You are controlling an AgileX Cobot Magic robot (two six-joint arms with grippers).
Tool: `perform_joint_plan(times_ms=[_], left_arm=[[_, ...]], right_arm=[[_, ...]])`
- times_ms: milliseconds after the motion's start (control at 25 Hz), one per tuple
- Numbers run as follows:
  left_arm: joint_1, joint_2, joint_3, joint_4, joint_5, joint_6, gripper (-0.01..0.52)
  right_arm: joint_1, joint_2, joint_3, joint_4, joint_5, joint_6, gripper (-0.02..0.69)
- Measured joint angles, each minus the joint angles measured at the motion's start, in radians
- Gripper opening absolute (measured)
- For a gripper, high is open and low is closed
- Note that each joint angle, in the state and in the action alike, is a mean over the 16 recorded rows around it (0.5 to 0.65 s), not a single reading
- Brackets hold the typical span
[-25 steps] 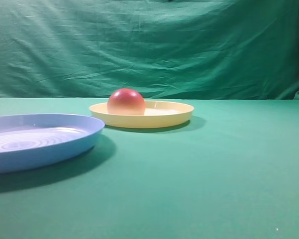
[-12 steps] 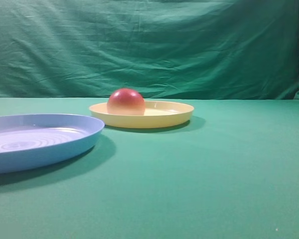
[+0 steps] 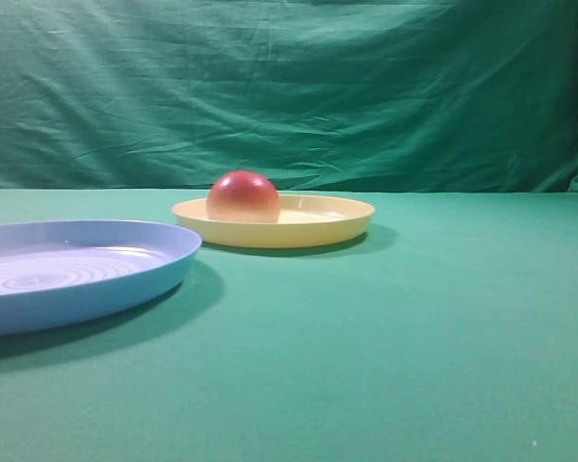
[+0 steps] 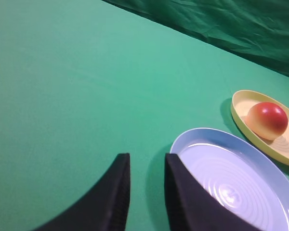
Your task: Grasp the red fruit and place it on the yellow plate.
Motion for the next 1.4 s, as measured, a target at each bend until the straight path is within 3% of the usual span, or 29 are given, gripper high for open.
perform_joint_plan(times_ms=[560, 1000, 1400], left_arm=[[0.000, 0.000, 0.000, 0.000, 0.000, 0.000, 0.157], [0.000, 0.000, 0.000, 0.000, 0.000, 0.000, 0.157], [0.000, 0.000, 0.000, 0.000, 0.000, 0.000, 0.157]], right_arm=[[-0.170, -0.230, 0.118, -0.082, -0.004, 0.107, 0.000], [-0.351, -0.589, 0.419, -0.084, -0.085, 0.166, 0.000], [-0.424, -0.854, 0.665, -0.067, -0.148, 0.169, 0.000]])
